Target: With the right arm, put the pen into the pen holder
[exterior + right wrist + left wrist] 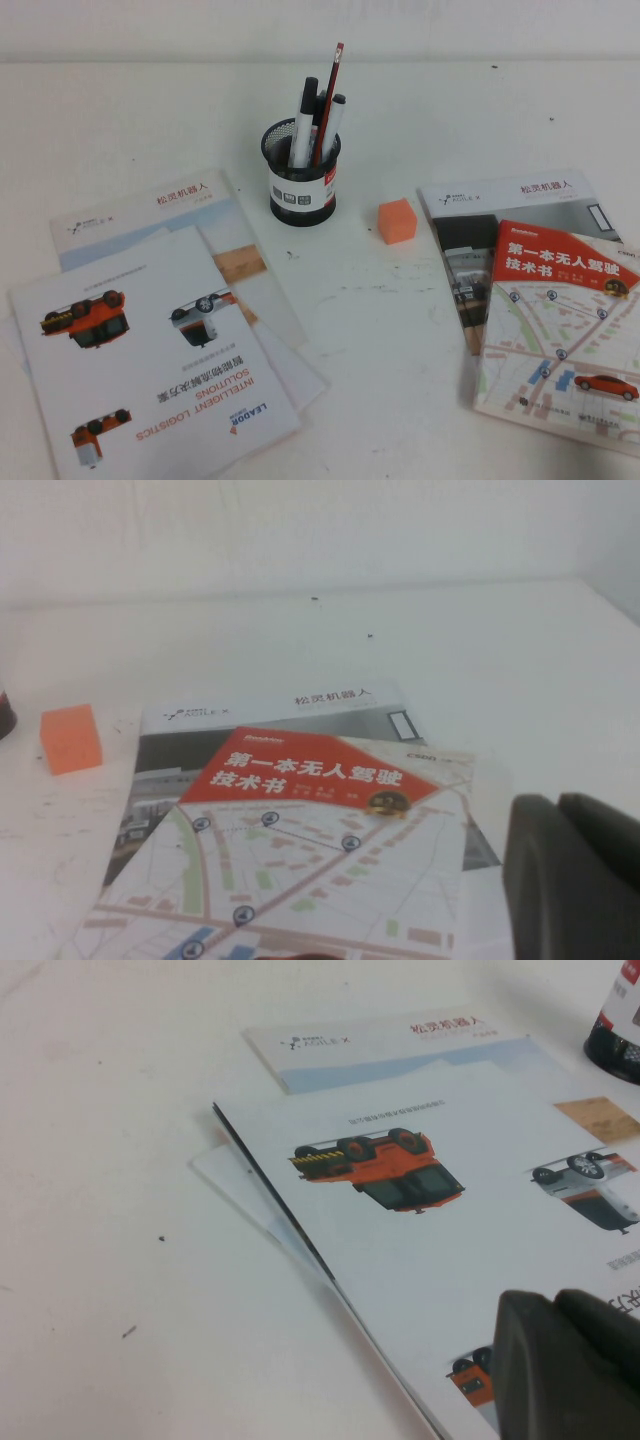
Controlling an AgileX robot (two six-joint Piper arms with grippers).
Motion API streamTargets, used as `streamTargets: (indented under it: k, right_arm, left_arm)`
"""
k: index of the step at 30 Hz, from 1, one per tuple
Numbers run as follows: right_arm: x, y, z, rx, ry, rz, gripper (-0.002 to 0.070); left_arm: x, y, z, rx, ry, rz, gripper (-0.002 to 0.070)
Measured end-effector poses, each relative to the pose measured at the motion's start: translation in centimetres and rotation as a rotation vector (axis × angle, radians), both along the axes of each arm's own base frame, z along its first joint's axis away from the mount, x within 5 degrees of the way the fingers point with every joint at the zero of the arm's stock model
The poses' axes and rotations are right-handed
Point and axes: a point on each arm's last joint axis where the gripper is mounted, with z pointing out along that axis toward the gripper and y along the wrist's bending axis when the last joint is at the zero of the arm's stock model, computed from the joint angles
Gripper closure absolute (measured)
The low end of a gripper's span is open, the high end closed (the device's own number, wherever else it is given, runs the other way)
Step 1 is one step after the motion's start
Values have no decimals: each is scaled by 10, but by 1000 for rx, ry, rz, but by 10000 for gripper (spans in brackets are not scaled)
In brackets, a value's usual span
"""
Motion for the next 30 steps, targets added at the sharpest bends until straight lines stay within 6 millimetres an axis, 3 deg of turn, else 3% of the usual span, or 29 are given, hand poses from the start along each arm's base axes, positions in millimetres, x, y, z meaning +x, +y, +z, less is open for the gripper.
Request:
streamTargets:
  k: [12,20,30]
  right_arm:
    - [-1,8,-3,11,38,78,695]
    - [-4,6,-14,-18,151,41,695]
    - [-4,6,-15,40,165,25,695]
  left_arm:
    - [0,0,0,0,0,0,678]
    - [0,0,0,0,0,0,678]
    - [0,0,0,0,0,0,677]
